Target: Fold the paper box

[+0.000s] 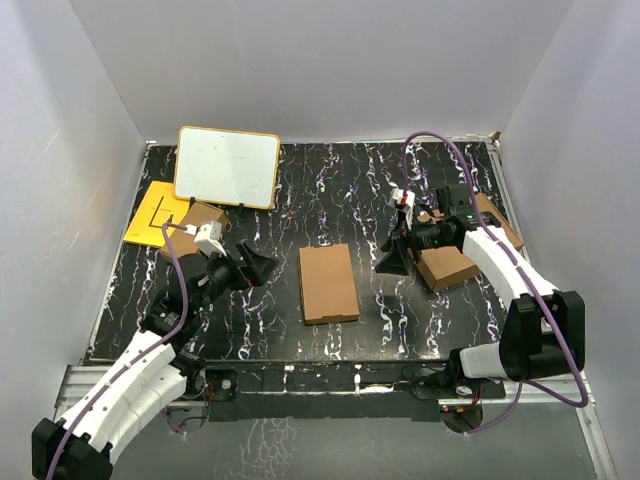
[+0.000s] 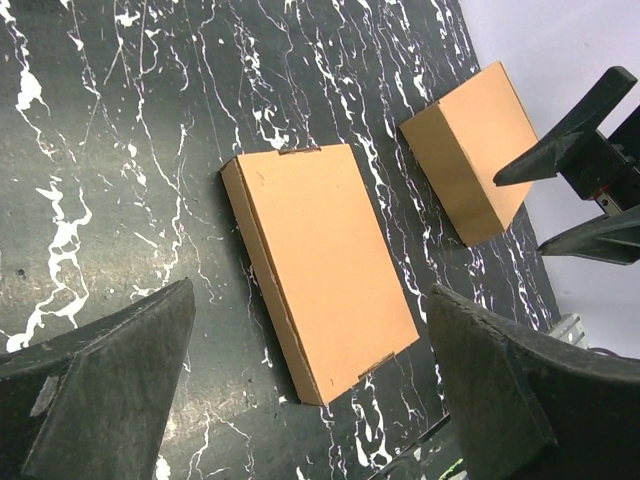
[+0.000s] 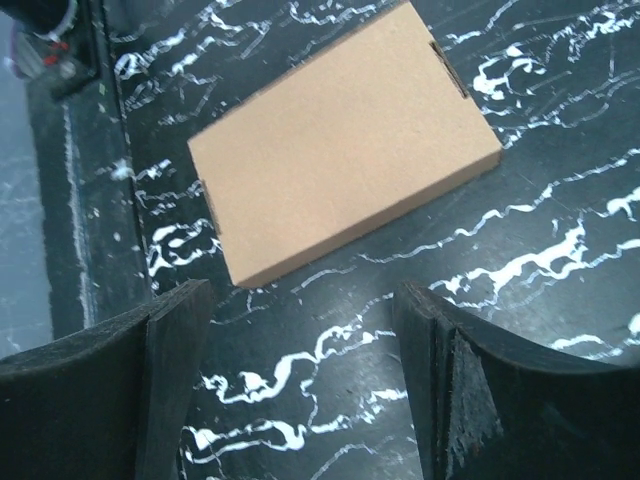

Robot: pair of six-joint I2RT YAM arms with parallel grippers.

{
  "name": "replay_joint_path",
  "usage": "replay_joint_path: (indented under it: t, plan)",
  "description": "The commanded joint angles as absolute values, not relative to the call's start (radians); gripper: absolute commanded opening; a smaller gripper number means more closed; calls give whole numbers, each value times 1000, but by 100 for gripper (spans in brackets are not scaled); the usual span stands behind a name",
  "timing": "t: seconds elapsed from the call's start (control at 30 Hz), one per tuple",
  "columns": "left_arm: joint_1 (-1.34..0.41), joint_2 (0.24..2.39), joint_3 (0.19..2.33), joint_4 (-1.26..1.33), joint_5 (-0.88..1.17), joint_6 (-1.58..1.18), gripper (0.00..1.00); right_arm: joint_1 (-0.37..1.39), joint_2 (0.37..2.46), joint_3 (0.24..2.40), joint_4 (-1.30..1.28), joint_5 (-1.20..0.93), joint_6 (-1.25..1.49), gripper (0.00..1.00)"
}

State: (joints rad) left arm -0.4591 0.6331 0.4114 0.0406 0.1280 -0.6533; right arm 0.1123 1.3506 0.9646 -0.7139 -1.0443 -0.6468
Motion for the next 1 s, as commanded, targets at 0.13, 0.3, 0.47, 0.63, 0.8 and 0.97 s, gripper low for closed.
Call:
replay_joint_path:
  t: [0.13, 0.3, 0.47, 0.63, 0.8, 0.97]
  plan:
    - [-454, 581, 319, 156, 134, -725, 97, 107, 1360, 873, -538, -1212, -466, 81]
    - [-454, 535, 255, 227, 100, -804, 97, 107, 1362, 842, -489, -1236, -418, 85]
    - [-454, 544, 185, 313, 92, -903, 97, 109, 1365, 819, -430, -1245, -357, 88]
    - [-454, 611, 89, 537, 110, -946, 97, 110, 1393, 796, -334, -1266, -258, 88]
    - [-454, 791, 42, 823, 142, -985, 97, 139, 1444, 807, -291, -1259, -205, 87]
    - [-454, 918, 148, 756, 214, -892, 97, 178, 1472, 791, -211, -1201, -165, 87]
